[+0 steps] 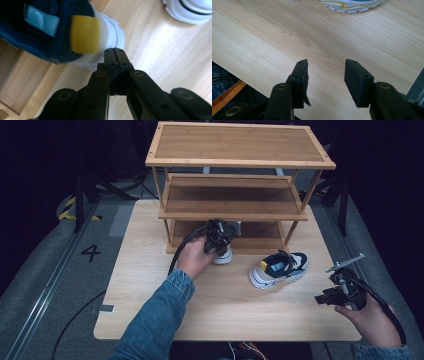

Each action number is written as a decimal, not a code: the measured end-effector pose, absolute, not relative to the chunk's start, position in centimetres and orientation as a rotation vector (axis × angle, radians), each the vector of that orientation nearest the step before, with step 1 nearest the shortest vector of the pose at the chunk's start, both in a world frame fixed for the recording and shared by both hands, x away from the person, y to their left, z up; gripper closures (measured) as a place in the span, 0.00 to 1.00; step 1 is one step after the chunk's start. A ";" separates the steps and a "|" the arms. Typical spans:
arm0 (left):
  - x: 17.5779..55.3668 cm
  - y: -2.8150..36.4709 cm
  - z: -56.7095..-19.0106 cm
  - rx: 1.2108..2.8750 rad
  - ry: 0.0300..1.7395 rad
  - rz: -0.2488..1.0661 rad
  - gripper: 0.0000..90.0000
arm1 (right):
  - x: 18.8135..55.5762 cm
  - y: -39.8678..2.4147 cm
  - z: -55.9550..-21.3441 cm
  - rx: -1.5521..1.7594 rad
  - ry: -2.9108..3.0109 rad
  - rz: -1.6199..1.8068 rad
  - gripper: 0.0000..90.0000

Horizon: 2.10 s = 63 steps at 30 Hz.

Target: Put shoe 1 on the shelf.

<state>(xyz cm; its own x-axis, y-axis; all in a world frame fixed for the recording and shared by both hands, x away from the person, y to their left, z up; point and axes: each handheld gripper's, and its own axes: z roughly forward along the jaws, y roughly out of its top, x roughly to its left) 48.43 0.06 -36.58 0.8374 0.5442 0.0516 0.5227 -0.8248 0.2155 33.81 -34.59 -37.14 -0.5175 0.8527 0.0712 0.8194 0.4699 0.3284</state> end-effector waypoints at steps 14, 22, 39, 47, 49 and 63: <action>47.7 0.4 -38.6 2.746 0.865 0.306 0.99 | 33.9 -34.4 -37.2 1.483 2.611 0.494 0.60; 48.4 0.4 -38.8 2.704 0.873 0.293 0.99 | 33.9 -34.5 -37.3 1.487 2.610 0.493 0.60; 50.4 1.1 -39.2 2.736 0.942 0.383 0.99 | 33.7 -34.7 -37.2 1.494 2.601 0.494 0.60; 49.3 0.7 -38.7 2.749 0.905 0.329 0.94 | 33.8 -34.6 -37.2 1.490 2.605 0.492 0.60; 49.1 0.8 -38.3 2.757 0.890 0.314 0.93 | 33.9 -34.6 -37.2 1.491 2.605 0.492 0.60; 44.7 5.5 -35.3 2.673 0.925 0.068 0.79 | 35.0 -33.1 -37.0 1.433 2.624 0.504 0.61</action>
